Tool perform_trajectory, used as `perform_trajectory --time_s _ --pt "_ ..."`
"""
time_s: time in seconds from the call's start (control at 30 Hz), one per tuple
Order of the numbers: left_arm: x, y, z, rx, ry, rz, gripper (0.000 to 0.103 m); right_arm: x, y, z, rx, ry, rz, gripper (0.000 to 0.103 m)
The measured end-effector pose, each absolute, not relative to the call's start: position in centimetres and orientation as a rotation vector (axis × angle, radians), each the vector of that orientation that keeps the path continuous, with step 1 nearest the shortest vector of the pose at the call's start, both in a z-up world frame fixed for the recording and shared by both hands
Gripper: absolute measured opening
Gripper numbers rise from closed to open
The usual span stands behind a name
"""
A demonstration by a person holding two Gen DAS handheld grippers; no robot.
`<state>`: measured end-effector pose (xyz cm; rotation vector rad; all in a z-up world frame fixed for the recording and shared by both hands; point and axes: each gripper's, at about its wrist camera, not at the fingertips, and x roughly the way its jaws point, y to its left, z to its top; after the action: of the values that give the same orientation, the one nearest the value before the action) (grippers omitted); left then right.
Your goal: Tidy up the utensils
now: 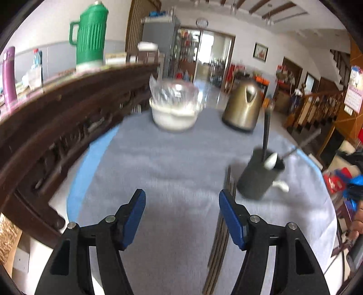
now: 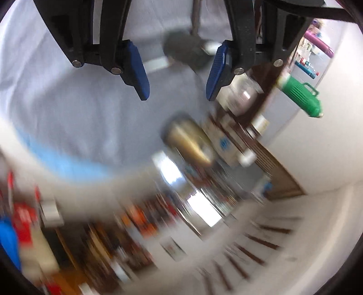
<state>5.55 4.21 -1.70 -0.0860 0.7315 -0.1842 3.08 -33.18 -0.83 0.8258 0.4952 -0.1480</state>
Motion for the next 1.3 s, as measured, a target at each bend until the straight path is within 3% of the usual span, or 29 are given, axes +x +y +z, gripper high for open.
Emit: perform_trajectory --time_s 0.2,0.47,0.73,0.87,1.3 --pt "4.0 2.0 -3.8 -0.015 0.789 -0.256 0.068 8.4 -35.2 -9.9 1.14 0.769 -0.109 0.054" --pt "4.2 1.2 -5.2 -0.007 0.837 -0.316 0.068 13.4 -35.8 -14.1 1.225 0.887 -0.268 0.054" --pt "5.4 2.1 -5.7 -0.046 0.856 -0.33 0.068 16.5 -35.1 -13.8 1.081 0.874 -0.393 0.054" --pt "5.8 2.3 -6.0 -0.051 0.868 -0.331 0.068 17.5 -34.8 -13.4 0.967 0.882 -0.472 0.034" --pt "5.9 2.0 -5.6 -0.034 0.86 -0.341 0.068 19.7 -38.6 -12.7 0.864 0.804 -0.517 0.028"
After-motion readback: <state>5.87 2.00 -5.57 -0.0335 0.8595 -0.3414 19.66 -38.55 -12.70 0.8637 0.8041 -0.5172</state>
